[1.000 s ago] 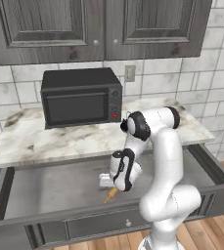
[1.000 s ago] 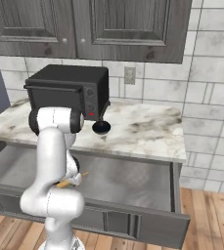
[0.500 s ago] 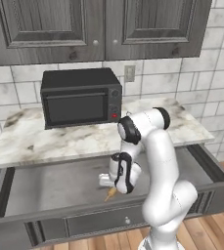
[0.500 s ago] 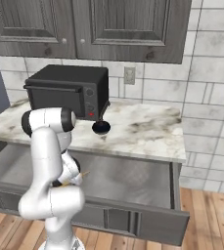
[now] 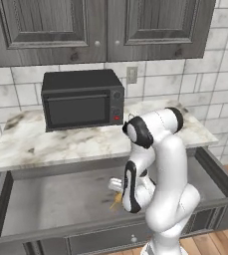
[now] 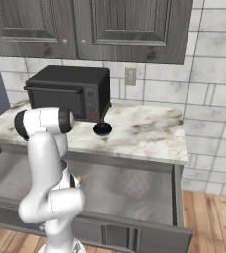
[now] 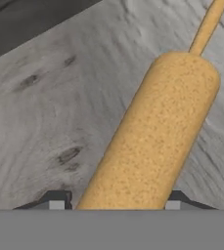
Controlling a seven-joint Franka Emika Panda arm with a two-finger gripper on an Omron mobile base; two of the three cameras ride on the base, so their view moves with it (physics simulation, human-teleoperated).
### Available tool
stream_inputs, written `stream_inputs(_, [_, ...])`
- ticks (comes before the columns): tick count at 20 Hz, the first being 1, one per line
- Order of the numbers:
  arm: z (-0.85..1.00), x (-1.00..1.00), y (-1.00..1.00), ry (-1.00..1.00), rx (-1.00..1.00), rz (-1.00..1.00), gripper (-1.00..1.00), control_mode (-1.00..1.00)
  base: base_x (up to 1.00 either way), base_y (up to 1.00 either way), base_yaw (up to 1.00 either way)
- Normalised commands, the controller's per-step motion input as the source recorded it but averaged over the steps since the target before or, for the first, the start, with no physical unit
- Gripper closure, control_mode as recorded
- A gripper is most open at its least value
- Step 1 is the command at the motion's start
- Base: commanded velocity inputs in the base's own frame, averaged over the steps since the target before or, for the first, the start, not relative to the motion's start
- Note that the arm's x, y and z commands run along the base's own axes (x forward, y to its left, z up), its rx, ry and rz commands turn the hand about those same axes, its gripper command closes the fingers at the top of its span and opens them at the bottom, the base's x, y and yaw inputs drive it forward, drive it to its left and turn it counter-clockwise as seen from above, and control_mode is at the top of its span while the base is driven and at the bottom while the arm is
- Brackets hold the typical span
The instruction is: Pick the rolling pin from the drawer and place it on the counter.
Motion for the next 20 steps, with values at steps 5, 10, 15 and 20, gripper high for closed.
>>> stream_inputs(5, [1.0,0.13,0.2,-0.05,0.0,-0.2,1.0,-1.0,0.0,0.0,0.0])
stream_inputs(10, [1.0,0.13,-0.01,0.0,0.0,-0.09,1.0,-1.0,0.0,0.0,0.0])
stream_inputs(15, [1.0,0.0,-0.06,0.0,0.0,-0.06,1.0,-1.0,0.0,0.0,0.0])
stream_inputs(20, [1.0,0.33,0.02,0.05,0.0,-0.07,1.0,-1.0,0.0,0.0,0.0])
